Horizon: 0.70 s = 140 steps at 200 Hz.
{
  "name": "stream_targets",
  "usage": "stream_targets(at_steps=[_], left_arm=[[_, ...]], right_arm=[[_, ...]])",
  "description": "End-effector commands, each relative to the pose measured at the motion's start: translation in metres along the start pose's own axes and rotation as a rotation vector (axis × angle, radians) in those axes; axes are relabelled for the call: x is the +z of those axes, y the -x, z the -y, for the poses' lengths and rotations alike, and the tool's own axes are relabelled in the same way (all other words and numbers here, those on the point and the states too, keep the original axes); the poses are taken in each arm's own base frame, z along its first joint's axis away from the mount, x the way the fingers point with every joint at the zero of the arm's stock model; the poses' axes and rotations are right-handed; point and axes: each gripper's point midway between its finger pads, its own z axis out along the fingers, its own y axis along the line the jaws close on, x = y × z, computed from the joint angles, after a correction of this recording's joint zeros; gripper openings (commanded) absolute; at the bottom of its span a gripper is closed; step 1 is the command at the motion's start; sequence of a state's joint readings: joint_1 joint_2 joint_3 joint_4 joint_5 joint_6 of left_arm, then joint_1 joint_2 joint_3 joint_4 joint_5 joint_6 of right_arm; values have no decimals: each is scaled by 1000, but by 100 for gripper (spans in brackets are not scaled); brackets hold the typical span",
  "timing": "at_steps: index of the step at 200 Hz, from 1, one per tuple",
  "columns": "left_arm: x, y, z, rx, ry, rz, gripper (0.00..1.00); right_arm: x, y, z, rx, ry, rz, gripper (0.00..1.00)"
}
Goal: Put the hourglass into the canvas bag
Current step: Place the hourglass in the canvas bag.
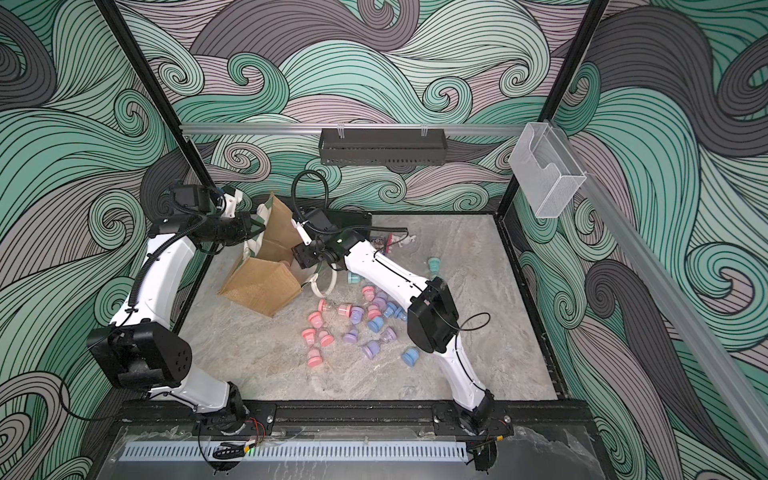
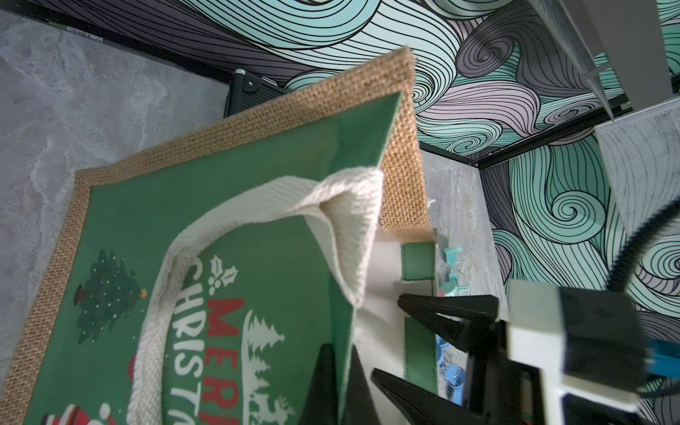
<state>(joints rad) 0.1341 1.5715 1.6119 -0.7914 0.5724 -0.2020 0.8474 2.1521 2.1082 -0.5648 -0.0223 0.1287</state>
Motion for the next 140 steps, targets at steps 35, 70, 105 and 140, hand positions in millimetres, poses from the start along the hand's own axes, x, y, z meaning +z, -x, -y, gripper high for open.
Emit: stream_targets(at_steps=[35,70,105,140], left_arm=[[-3,25,-1,-95,-22,107,0],[-12,23,-23,-136,45,167,0],[-19,22,-19,-178,18,182,0],[-29,17,-35,-258,54,228,0]], right_arm=[[-89,29,-8,72,64,109,78],[-115,-6,-9,69,60,23,82],[-118,-85,-20,86,8,-151,80],[-110,-159,-37,95,-51,-307,76]])
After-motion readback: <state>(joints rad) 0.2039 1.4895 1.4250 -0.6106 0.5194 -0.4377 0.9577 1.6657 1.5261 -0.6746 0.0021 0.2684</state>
